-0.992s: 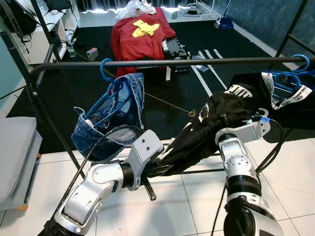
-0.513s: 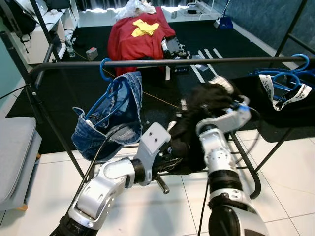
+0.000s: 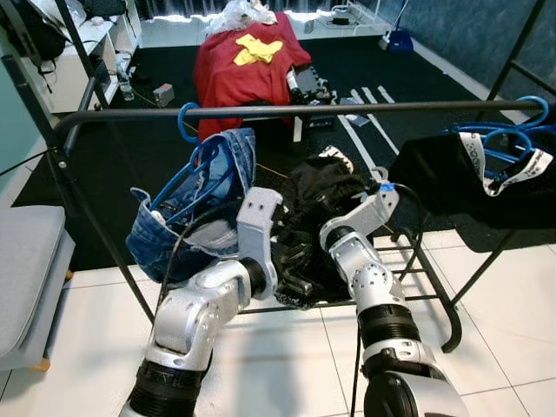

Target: Hang hanger

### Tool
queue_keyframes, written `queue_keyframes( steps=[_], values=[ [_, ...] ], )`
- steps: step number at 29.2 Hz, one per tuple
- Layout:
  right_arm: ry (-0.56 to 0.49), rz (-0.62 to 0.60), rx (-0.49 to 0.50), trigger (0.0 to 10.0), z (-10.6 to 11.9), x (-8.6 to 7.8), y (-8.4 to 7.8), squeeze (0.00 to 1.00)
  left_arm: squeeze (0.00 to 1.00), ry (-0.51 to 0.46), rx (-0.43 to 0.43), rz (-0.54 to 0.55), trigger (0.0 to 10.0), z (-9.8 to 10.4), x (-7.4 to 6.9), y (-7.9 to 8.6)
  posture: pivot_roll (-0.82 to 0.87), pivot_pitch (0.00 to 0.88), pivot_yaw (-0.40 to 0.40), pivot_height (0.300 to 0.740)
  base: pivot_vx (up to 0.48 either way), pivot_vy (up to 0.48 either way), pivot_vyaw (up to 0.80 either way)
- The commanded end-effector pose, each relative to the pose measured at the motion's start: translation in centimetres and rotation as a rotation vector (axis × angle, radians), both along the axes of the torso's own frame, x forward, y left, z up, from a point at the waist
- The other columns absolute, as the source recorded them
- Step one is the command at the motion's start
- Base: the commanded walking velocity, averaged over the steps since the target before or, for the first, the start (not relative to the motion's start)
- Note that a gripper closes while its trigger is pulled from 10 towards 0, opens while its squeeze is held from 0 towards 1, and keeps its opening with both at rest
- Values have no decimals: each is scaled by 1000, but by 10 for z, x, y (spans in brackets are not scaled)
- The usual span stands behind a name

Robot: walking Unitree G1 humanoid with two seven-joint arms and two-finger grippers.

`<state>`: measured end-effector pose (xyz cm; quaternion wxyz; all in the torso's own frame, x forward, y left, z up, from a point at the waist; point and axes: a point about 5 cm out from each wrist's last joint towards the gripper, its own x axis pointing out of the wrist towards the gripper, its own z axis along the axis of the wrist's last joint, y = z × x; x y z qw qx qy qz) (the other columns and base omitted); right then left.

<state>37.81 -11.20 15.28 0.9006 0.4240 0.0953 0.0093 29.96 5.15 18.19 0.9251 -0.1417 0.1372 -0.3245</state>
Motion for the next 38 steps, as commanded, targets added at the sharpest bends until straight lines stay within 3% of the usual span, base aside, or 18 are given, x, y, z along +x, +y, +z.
queue_keyframes(
  steps=[1, 5, 13, 16, 18, 26, 27, 35, 36, 37, 38],
  values=[
    [-7, -66, 38, 0, 0, -3, -2, 0, 0, 28, 9, -13, 10000, -1, -3, -2, 44, 107, 8, 740, 0, 0, 0],
    [35, -187, 116, 0, -1, -1, -20, 0, 0, 68, 77, -47, 10000, -10, -10, 5, 47, 111, 10, 740, 0, 0, 0],
    [36, -127, 160, 0, 3, -1, -12, 0, 0, 97, 69, 1, 10000, -13, -7, 2, 47, 111, 10, 740, 0, 0, 0],
    [38, -31, 155, 0, 4, -3, 4, 0, 0, 80, 8, 72, 10000, 0, 7, -2, 40, 105, 14, 740, 0, 0, 0],
    [44, -14, 139, 0, 1, -4, 7, 0, 0, 76, -20, 72, 10000, 6, 10, -4, 40, 105, 14, 740, 0, 0, 0],
    [57, -4, 116, 0, -3, -6, 7, 0, 0, 79, -69, 62, 10000, 15, 10, -5, 42, 104, 15, 740, 0, 0, 0],
    [62, 27, 88, 0, -7, -8, 10, 0, 0, 85, -128, 64, 10000, 22, 11, -6, 41, 105, 17, 740, 0, 0, 0],
    [72, 77, 72, 0, -11, -12, 17, 0, 0, 111, -187, 69, 10000, 28, 12, -5, 41, 103, 21, 740, 0, 0, 0],
    [72, 76, 75, 0, -10, -11, 16, 0, 549, 122, -183, 61, 10000, 26, 10, -5, 43, 102, 21, 740, 0, 0, 0],
    [72, 72, 75, 0, -10, -10, 15, 0, 1000, 136, -179, 56, 10000, 24, 8, -5, 44, 102, 20, 740, 0, 0, 0],
    [72, 72, 75, 0, -10, -10, 15, 0, 1000, 136, -179, 56, 10000, 24, 8, -5, 44, 102, 20, 740, 0, 0, 0]
  ],
)
